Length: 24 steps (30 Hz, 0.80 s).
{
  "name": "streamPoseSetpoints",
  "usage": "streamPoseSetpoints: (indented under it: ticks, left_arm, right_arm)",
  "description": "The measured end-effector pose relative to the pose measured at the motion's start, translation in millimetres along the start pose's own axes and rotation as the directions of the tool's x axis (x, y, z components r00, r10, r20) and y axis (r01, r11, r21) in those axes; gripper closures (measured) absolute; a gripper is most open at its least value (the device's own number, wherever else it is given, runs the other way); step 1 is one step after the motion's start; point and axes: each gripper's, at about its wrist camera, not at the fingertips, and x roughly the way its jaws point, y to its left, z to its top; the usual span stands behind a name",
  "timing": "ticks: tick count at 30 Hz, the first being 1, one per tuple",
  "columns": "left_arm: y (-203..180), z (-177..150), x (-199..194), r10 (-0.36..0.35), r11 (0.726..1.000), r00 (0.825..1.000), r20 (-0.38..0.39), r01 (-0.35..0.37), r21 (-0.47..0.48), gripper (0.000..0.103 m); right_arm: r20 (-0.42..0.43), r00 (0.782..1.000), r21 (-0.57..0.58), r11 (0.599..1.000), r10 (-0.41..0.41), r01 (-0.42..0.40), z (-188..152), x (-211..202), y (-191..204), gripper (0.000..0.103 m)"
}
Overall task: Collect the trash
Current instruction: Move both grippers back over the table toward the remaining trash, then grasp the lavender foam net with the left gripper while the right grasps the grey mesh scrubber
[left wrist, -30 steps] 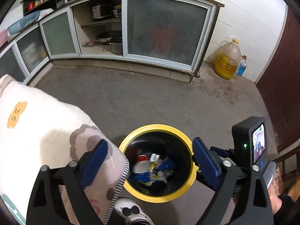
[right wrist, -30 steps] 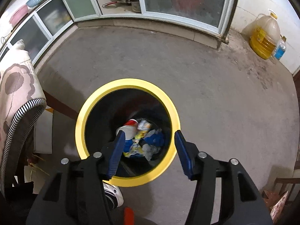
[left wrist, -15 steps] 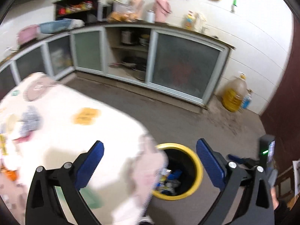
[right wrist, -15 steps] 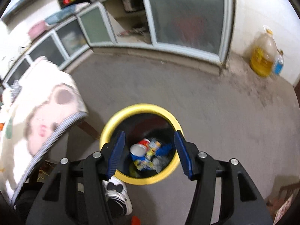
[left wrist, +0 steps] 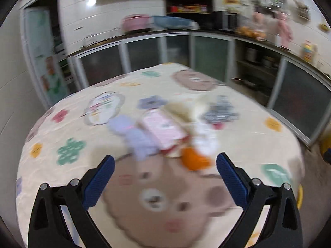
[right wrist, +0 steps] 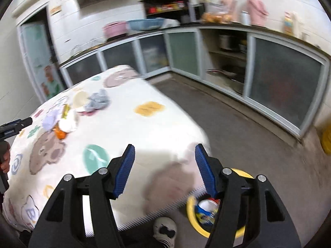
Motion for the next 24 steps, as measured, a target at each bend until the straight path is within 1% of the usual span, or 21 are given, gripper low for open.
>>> streamPoseSetpoints:
  ticks: [2, 5, 7, 11, 17, 24]
  left_arm:
    - [19, -2, 8, 0.038, 0.999, 0.999, -0.010, -0.038, -0.020, 0.008]
    - [34, -7, 18, 0.058, 0.998, 0.998, -0.015, -0.058, -0.021, 0.008]
    - [39, -9, 25, 0.064, 0.998, 0.998, -0.017, -0.064, -0.016, 0.008]
    - [41, -14, 37, 0.051, 0.998, 0.998, -0.029, -0.052, -0.032, 0.008]
    - [46, -14, 60, 0.073, 0.997, 0.996, -0.051, -0.074, -0.021, 0.008]
    - [52, -12, 82, 0.061, 0.997, 0.994, -0.091, -0.065, -0.044, 0.008]
  right_arm:
    - [-0.015, 0.999, -0.037, 0.998, 0.053, -0.053, 15, 18, 29, 0.046]
    - [-0.049, 0.995, -0.077, 0.993, 0.086, -0.089, 31, 46, 65, 0.046]
    - [-0.069, 0.991, -0.081, 0.990, 0.111, -0.116, 40, 62, 82, 0.046]
    - [-0.082, 0.991, -0.104, 0.988, 0.106, -0.115, 58, 90, 110, 0.046]
    - [-0.095, 0.991, -0.126, 0.987, 0.092, -0.104, 73, 114, 127, 0.046]
    - [-0.143, 0.986, -0.111, 0.988, 0.091, -0.108, 98, 159, 133, 0.046]
